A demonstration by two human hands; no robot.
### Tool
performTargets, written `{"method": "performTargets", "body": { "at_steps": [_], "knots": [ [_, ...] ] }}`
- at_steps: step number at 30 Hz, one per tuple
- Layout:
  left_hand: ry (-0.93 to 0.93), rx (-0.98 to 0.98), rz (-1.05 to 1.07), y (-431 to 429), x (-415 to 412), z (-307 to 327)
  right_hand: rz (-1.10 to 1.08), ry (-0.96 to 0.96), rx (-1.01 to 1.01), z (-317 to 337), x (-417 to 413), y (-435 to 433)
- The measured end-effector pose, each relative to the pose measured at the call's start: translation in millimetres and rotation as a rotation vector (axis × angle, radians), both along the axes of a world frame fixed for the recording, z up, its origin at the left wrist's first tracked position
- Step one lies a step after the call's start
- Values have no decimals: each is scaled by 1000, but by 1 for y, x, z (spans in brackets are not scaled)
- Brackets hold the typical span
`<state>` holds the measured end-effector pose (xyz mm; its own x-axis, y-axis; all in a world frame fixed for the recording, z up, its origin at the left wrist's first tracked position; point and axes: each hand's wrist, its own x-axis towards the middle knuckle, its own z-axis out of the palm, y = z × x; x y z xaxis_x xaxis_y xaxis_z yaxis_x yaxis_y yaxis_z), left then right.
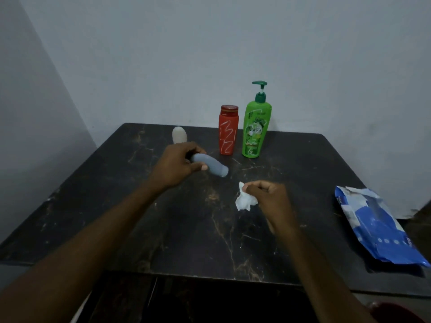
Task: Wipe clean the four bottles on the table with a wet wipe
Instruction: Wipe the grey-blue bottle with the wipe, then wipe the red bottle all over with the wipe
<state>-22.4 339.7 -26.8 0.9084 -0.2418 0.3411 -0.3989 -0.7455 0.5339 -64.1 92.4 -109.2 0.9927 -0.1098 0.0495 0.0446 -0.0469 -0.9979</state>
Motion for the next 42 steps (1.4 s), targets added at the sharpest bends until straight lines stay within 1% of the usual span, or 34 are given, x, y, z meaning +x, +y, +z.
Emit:
{"method": "performTargets", "body": {
  "at_steps": [3, 7, 9, 14, 17, 21, 26, 42],
  "knots": [
    [-55, 228, 25, 7, 42, 24, -33, 31, 99, -3, 17, 12],
    [-57, 369, 27, 2, 89, 50, -56, 100, 178, -10, 43, 19],
    [-67, 401, 17, -4, 108, 58, -82, 87, 133, -14, 55, 21],
    [-49, 509, 9, -15, 149, 67, -113, -31, -53, -18, 71, 25],
    [-8, 547, 5, -16, 166, 65, -97, -68, -147, -25, 80, 26],
    [50, 580, 13, -14, 181, 56, -101, -61, -222, -39, 89, 27],
    [96, 597, 13, -10, 189, 49, -118, -80, -241, -44, 90, 28],
    [105, 720, -10, -13, 201, 36, -115, -113, -242, -45, 88, 28]
  ]
}}
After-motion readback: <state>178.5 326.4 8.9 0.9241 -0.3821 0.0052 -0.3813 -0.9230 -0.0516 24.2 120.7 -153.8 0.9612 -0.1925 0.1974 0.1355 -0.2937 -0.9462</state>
